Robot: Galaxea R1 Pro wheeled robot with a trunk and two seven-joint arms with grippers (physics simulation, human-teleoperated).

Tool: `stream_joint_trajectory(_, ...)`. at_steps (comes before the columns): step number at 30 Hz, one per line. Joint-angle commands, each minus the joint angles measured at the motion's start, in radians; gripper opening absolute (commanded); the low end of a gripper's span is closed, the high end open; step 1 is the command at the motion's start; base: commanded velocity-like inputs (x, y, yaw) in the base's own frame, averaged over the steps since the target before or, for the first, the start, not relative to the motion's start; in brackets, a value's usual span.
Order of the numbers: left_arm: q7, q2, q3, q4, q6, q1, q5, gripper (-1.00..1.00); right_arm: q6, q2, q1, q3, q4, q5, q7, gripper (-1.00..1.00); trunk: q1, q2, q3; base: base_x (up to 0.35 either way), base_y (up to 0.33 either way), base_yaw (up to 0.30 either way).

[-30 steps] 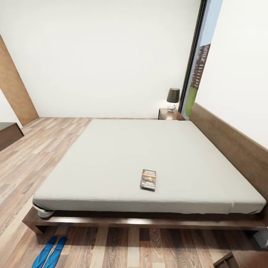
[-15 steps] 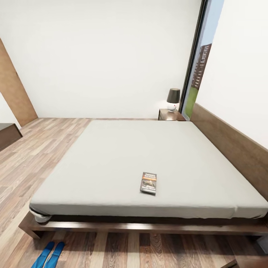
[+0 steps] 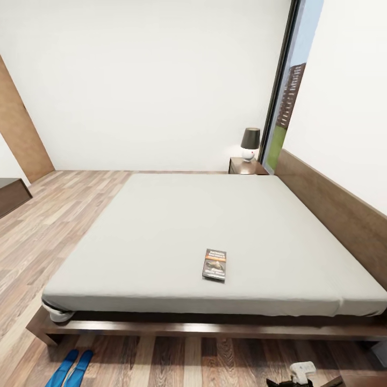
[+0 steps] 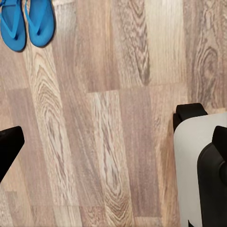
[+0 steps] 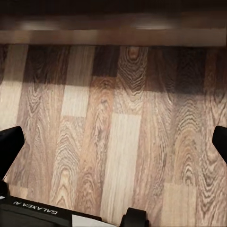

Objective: In the bedroom, move the book from the bed onto either nightstand, and place the two sandals side by side next to the bed.

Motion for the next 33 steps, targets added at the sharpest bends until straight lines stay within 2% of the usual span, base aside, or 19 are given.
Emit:
stream_joint_trajectory(1, -0.001, 0.0, -0.009, 0.0, -0.003, -0.001, 0.01, 1.0, 0.004, 0.001, 0.0, -0.007, -0.002, 0.004, 0.008, 1.0, 0.0, -0.001, -0.001, 0.003, 0.0, 0.0)
stream_joint_trajectory(4, -0.001, 0.0, -0.009, 0.0, -0.003, -0.001, 0.01, 1.0, 0.042, 0.001, 0.055, -0.009, -0.118, 0.001, 0.029, 1.0, 0.0, -0.001, -0.001, 0.002, 0.0, 0.0)
stream_joint_trajectory(12, -0.001, 0.0, -0.009, 0.0, -0.003, -0.001, 0.01, 1.0, 0.209, 0.003, 0.165, -0.011, -0.429, -0.002, 0.053, 1.0, 0.0, -0.001, -0.001, 0.0, 0.0, 0.0)
stream_joint_trajectory(13, -0.001, 0.0, -0.009, 0.0, -0.003, -0.001, 0.01, 1.0, 0.209, 0.003, 0.165, -0.011, -0.429, -0.002, 0.053, 1.0, 0.0, -0.001, -0.001, 0.0, 0.0, 0.0)
stream_joint_trajectory(16, -0.001, 0.0, -0.009, 0.0, -0.003, -0.001, 0.01, 1.0, 0.265, 0.003, 0.2, -0.011, -0.523, -0.002, 0.057, 1.0, 0.0, -0.001, -0.001, 0.0, 0.0, 0.0)
stream_joint_trajectory(17, -0.001, 0.0, -0.009, 0.0, -0.003, -0.001, 0.01, 1.0, 0.265, 0.003, 0.2, -0.011, -0.523, -0.002, 0.057, 1.0, 0.0, -0.001, -0.001, 0.0, 0.0, 0.0)
stream_joint_trajectory(20, -0.001, 0.0, -0.009, 0.0, -0.003, -0.001, 0.01, 1.0, 0.303, 0.005, 0.225, -0.011, -0.601, -0.003, 0.067, 1.0, 0.0, -0.001, -0.001, 0.0, 0.0, 0.0)
stream_joint_trajectory(26, -0.002, 0.0, -0.009, 0.0, -0.003, -0.001, 0.01, 1.0, 0.345, 0.02, 0.258, -0.012, -0.72, -0.002, 0.082, 1.0, 0.0, -0.001, -0.001, 0.0, 0.0, 0.0)
stream_joint_trajectory(33, -0.002, 0.0, -0.009, 0.0, -0.003, -0.001, 0.01, 1.0, 0.499, 0.031, 0.278, -0.026, -0.913, -0.002, 0.09, 1.0, 0.0, -0.001, -0.001, 0.0, 0.0, 0.0)
